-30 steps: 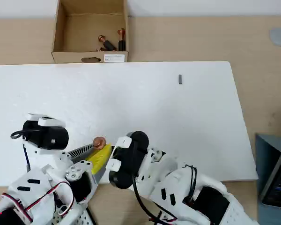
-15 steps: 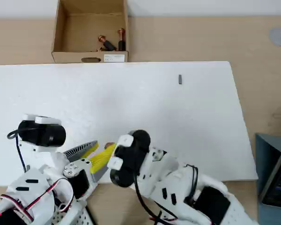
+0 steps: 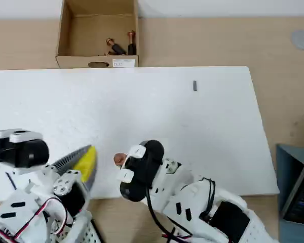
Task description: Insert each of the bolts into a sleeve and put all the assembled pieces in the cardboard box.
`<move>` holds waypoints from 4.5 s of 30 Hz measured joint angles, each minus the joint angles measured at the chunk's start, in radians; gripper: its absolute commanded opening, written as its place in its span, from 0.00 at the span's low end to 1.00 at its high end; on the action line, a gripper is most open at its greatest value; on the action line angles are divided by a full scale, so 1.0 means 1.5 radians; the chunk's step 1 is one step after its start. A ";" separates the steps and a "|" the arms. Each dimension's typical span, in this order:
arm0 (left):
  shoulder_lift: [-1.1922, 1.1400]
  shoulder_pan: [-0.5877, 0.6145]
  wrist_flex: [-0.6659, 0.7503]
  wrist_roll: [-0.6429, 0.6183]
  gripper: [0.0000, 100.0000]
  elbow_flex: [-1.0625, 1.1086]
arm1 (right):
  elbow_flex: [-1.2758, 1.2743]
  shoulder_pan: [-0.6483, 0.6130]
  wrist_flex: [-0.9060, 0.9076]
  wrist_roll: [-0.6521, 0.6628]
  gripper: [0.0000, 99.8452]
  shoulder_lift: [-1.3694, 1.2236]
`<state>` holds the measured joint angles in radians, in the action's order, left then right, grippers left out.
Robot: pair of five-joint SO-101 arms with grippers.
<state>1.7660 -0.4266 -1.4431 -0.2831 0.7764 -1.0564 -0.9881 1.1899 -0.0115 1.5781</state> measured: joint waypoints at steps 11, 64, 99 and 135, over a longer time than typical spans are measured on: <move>0.000 0.285 0.001 0.168 0.00 0.116 | 0.000 0.251 0.000 -0.046 0.01 0.000; -0.005 0.417 0.325 0.116 0.00 0.595 | 0.864 0.417 -0.331 -0.066 0.01 -1.113; -0.005 0.366 0.325 0.158 0.01 0.595 | 1.559 0.331 -0.275 0.217 0.13 -1.774; -0.005 0.363 0.325 0.159 0.00 0.595 | 1.783 0.462 0.307 0.094 0.01 -1.626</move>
<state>1.7584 0.1181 -0.9551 -0.0453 1.6694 1.6180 -0.2946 1.6502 0.1297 -0.8615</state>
